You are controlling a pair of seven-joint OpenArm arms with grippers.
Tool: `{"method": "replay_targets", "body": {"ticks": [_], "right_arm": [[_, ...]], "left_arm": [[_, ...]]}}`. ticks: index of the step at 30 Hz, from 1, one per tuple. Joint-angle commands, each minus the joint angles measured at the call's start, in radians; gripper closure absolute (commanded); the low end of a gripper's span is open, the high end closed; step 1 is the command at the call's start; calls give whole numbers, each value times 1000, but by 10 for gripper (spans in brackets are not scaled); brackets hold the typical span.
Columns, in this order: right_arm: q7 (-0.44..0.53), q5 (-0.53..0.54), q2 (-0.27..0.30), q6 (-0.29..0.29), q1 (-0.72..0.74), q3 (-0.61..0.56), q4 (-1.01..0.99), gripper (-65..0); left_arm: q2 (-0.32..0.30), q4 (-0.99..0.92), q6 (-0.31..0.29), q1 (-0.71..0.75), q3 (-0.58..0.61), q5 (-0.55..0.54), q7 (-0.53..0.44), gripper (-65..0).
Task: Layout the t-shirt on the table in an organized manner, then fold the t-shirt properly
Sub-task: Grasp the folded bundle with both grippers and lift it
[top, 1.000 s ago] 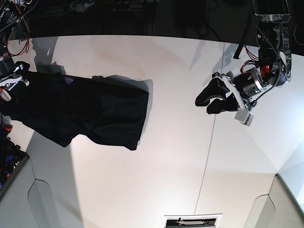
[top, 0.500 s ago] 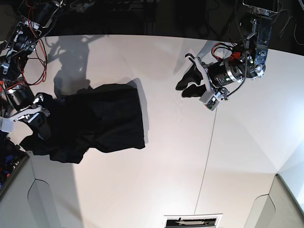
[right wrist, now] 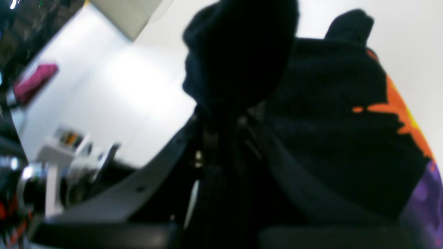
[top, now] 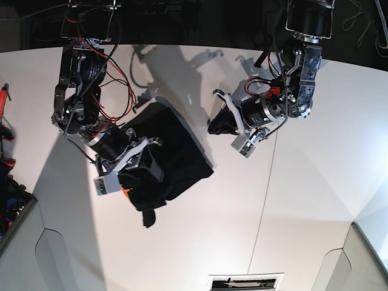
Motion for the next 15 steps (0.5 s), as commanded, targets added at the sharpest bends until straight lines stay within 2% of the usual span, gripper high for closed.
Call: {"method": "replay_targets", "body": {"ticks": [1,4,5,10,15], "right_arm": [[-4,-6,2,11,18,-29,19,0],[-25,-23,3,10,3,-111,19,-393],[-18,-24,2,10,-1,-130,19,-459],[19,-23,2,10,5,-184,19,-451],[97,-49,2,3,5,-147,19,-445]], "left_arm": [[-4,0,-3,-22,-2,-15,-21,0],[-18,-10,-1,-26,-2,-16,-18,0],[-25,-10,-1,-26,-2,-15,-14,0],[-46,-9,-2,-29,-4,-52,9,0],[-61,19,-2,-29,-10,-82,32,0]]}}
